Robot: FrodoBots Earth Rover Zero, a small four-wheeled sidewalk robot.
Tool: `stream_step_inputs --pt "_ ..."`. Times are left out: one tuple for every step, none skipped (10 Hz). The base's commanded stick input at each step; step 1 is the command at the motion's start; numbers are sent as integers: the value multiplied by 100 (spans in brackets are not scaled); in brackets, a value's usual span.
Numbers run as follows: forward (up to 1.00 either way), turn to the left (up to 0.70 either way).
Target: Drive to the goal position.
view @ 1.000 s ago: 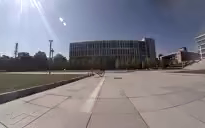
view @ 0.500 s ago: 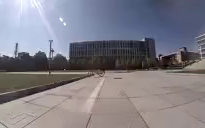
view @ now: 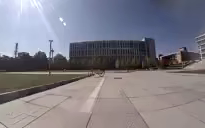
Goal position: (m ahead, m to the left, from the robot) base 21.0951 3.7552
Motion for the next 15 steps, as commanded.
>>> stream_step_inputs --pt "6 0" --pt "6 0" --pt "6 0" --pt "6 0" --pt "6 0" --pt "6 0" --pt "6 0" --pt "6 0" --pt "6 0" --pt "7 0" --pt "6 0" --pt "6 0" --pt "6 0" --pt "6 0" --pt "6 0"
